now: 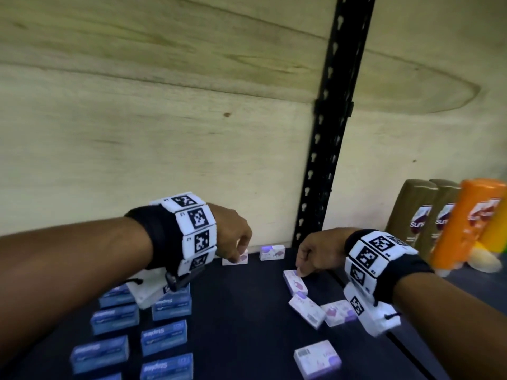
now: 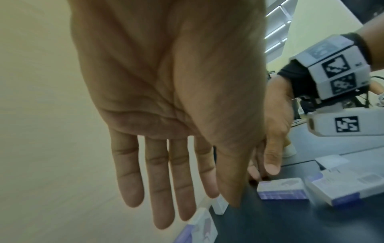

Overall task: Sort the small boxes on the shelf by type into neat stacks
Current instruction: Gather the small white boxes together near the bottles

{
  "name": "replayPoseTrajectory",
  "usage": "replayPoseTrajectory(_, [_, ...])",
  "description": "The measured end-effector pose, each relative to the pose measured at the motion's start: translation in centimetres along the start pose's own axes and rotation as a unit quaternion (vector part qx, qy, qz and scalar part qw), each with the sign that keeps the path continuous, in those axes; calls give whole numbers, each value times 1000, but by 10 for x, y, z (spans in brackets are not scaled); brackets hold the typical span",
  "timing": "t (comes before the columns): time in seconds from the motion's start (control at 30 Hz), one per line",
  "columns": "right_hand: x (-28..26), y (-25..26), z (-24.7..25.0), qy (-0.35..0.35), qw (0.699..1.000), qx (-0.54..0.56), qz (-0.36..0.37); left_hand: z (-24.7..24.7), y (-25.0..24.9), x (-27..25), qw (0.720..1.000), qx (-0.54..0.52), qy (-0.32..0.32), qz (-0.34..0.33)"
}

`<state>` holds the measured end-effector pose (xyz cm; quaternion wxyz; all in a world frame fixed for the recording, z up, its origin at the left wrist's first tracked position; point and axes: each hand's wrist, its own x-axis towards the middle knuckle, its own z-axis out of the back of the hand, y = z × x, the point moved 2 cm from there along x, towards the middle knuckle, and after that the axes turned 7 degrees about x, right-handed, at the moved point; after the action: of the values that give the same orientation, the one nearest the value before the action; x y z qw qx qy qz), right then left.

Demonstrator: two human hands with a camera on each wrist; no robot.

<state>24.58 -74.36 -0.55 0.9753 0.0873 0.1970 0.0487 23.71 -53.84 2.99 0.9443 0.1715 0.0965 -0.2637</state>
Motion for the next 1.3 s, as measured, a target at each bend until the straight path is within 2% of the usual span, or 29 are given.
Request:
replayPoseTrajectory(0.1, [1, 13, 2, -39, 999, -23, 26, 1, 21, -9, 999, 1, 16, 27])
replayPoseTrajectory(0.2, [-1, 46, 5, -65, 994, -7, 91, -5, 43, -20, 998, 2, 30, 58])
replayPoseTrajectory(0.37, [3, 111, 2, -19, 981, 23, 193, -22, 81, -46, 993, -46, 61, 85])
replayPoseTrajectory(0.57, [22, 167, -9, 15, 969, 22, 247, -50, 105, -72, 991, -80, 78, 79])
replayPoseTrajectory(0.93, [43, 211, -21, 118, 955, 0, 272, -66, 124, -92, 992, -114, 12, 51])
replayPoseTrajectory(1.07, [44, 210, -18, 108, 961, -47, 250, -69, 126, -93, 992, -112, 8, 51])
replayPoseTrajectory(1.2, [42, 207, -19, 133, 966, -31, 219, -72, 124, -93, 993, -112, 5, 41])
replayPoseTrajectory(1.3, [41, 200, -21, 109, 975, -36, 193, -71, 120, -89, 994, -106, -2, 30])
